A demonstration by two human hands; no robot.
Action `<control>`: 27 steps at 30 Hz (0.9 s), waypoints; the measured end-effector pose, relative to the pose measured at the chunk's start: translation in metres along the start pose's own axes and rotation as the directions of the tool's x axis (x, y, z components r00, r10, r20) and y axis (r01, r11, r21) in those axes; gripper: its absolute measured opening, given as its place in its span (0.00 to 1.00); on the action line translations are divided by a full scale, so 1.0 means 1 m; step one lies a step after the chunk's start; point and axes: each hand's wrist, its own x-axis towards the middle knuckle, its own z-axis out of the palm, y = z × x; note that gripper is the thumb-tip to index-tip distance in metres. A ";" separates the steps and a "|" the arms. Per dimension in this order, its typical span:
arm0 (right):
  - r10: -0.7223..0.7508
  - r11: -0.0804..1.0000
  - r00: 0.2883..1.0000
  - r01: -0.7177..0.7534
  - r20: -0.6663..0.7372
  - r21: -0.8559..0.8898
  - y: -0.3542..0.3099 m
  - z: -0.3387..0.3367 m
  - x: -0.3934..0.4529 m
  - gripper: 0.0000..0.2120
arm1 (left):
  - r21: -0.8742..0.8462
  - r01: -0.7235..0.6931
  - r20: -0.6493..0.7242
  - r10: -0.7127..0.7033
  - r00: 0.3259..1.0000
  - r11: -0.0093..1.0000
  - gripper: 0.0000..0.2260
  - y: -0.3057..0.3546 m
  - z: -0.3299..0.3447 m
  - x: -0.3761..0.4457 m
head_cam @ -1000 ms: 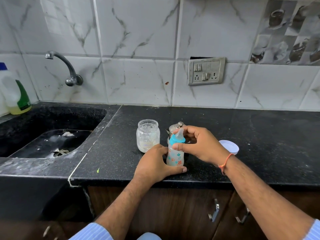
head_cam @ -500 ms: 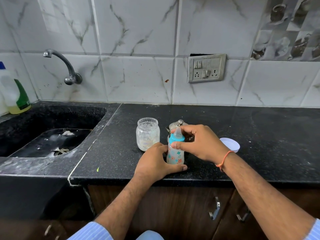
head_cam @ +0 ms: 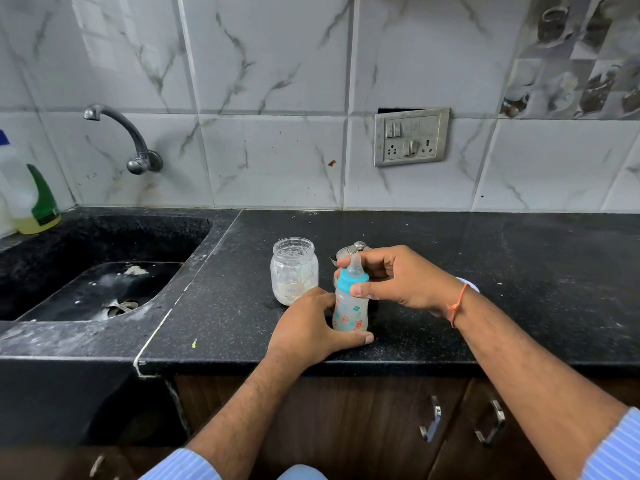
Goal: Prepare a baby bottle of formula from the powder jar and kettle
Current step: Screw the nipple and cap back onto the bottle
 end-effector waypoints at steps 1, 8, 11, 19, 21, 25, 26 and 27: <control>0.001 1.000 1.000 -0.002 0.002 0.006 0.001 -0.001 0.000 0.23 | 0.003 0.002 0.003 -0.002 1.000 1.000 0.34 0.000 0.000 0.000; 0.007 0.992 0.997 -0.017 0.075 0.127 0.001 -0.004 0.000 0.25 | 0.009 0.001 0.005 -0.001 1.000 1.000 0.34 0.001 0.000 -0.001; -0.007 0.989 0.995 -0.008 0.099 0.149 -0.001 -0.009 0.000 0.25 | 0.011 -0.004 0.001 0.004 1.000 1.000 0.34 0.001 0.000 -0.001; -0.003 0.999 0.996 0.006 0.094 -0.038 -0.001 -0.004 0.004 0.27 | 0.003 -0.003 -0.006 0.003 1.000 1.000 0.33 0.001 0.000 -0.001; -0.012 0.998 0.998 0.016 0.057 -0.068 0.001 -0.003 0.004 0.27 | 0.008 -0.005 -0.006 0.005 1.000 1.000 0.33 0.001 0.000 -0.001; -0.040 0.988 0.998 0.034 -0.041 -0.148 0.005 0.004 0.002 0.24 | 0.018 0.001 -0.006 -0.001 1.000 1.000 0.33 0.001 0.001 -0.001; -0.043 0.986 0.995 0.028 -0.089 -0.162 0.006 0.007 0.000 0.23 | 0.018 0.004 -0.004 -0.004 1.000 1.000 0.33 0.001 0.001 -0.001; -0.048 0.984 0.988 0.022 -0.146 -0.176 0.008 0.010 -0.002 0.23 | 0.018 0.005 -0.002 -0.005 1.000 1.000 0.33 0.000 0.001 -0.001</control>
